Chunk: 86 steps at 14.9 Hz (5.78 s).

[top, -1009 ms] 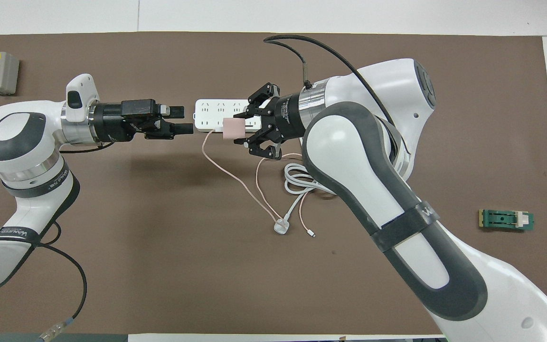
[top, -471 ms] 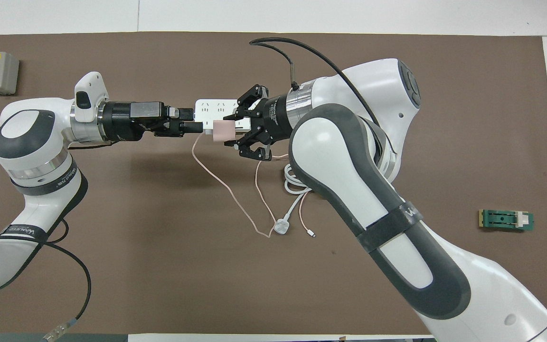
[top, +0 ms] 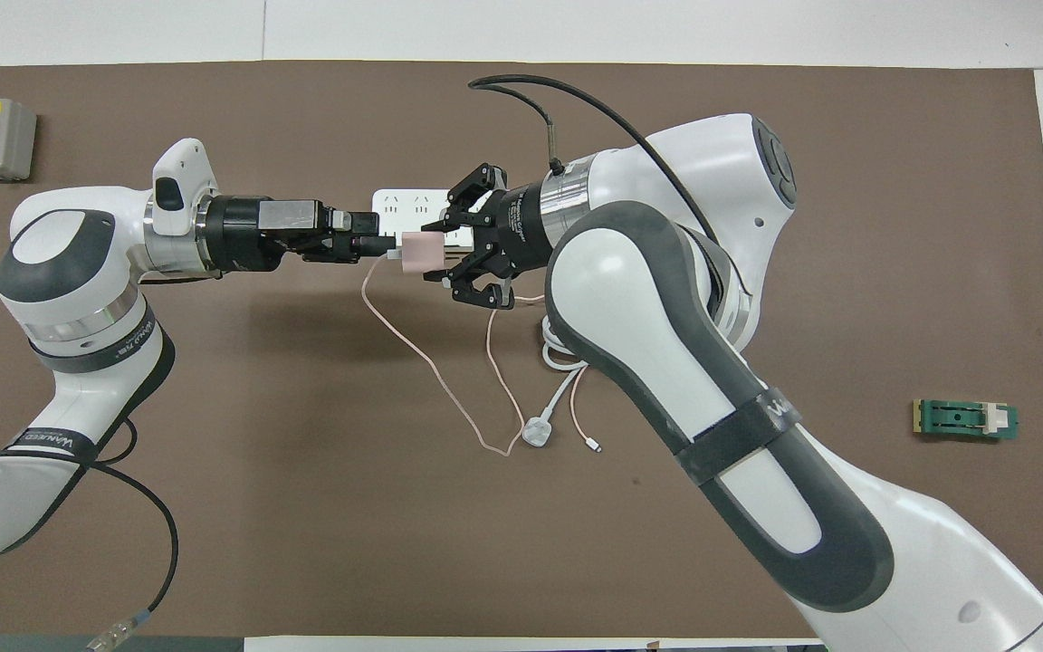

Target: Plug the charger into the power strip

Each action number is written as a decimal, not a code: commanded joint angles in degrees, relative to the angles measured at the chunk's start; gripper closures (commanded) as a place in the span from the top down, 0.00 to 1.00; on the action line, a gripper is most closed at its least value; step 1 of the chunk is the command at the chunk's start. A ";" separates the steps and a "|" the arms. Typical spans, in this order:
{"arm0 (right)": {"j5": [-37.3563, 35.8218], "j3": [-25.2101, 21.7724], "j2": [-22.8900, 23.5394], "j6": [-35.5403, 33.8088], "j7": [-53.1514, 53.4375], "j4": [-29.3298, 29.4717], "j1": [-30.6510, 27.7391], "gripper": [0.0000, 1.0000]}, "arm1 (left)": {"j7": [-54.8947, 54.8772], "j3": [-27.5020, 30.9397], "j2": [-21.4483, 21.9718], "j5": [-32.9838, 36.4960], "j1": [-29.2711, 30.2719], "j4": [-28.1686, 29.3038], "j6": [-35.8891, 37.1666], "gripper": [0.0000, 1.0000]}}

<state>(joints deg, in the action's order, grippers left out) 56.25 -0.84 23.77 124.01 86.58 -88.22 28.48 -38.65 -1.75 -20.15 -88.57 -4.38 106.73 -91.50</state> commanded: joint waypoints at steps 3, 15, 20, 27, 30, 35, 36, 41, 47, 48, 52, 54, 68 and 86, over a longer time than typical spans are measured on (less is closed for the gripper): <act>1.14 -0.04 0.84 0.44 0.96 1.39 0.08 0.00 | -2.30 0.61 1.07 -1.17 -0.80 2.07 0.97 1.00; 1.41 -0.04 0.84 0.36 0.87 1.39 -0.01 0.00 | -2.04 0.87 5.38 -0.91 -2.21 6.38 -2.19 1.00; 1.41 -0.04 0.84 0.36 0.96 1.39 -0.09 0.00 | -0.55 0.87 5.38 -0.82 -2.30 6.73 -3.94 1.00; 2.20 -0.13 0.84 0.44 0.96 1.39 -0.09 0.00 | -0.28 0.70 5.12 -0.91 -3.09 6.21 -6.32 1.00; 2.29 -0.13 0.84 0.53 0.96 1.39 -0.01 0.00 | -0.11 0.61 5.12 -0.91 -3.18 6.21 -6.32 1.00; 2.29 -0.13 0.84 0.53 0.96 1.39 -0.01 0.00 | -0.02 0.61 5.03 -0.91 -3.88 6.12 -6.50 0.84; 2.29 -0.13 0.84 0.53 0.96 1.39 -0.01 0.00 | -0.11 0.52 5.03 -0.91 -3.97 6.12 -6.50 0.77; 2.37 -0.13 0.84 0.53 0.96 1.39 -0.09 0.00 | -0.63 0.52 5.03 -0.91 -4.41 6.12 -5.89 0.01; 1.42 -0.30 0.93 0.70 4.20 1.47 0.08 0.99 | -0.81 0.52 5.03 -0.91 -4.41 6.21 -5.88 0.00; 1.32 -0.22 1.10 1.23 5.26 1.47 -0.01 1.00 | -0.72 0.61 5.03 -0.91 -4.41 6.21 -5.88 0.00; 1.32 -0.21 1.10 1.24 5.27 1.47 -0.09 1.00 | -0.37 0.70 4.94 -0.91 -3.97 6.03 -6.93 0.00; 1.32 -0.21 0.93 0.71 5.27 1.56 -0.71 1.00 | 0.50 0.79 4.77 -0.91 -3.53 4.63 -8.69 0.00; -15.88 -0.83 -6.54 -5.88 1.50 2.88 -10.99 1.00 | 26.77 1.23 9.16 36.93 -3.88 -2.48 -25.22 0.00; -50.87 -0.83 -18.22 -30.05 -82.66 -1.68 -23.82 1.00 | 42.61 1.14 2.74 77.58 -7.48 -22.18 -20.99 0.00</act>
<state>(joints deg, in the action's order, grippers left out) 8.48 -2.37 9.90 93.83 13.51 -85.61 6.77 3.19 -1.14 -16.20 -12.39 -11.71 86.19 -110.70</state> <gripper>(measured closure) 0.000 0.687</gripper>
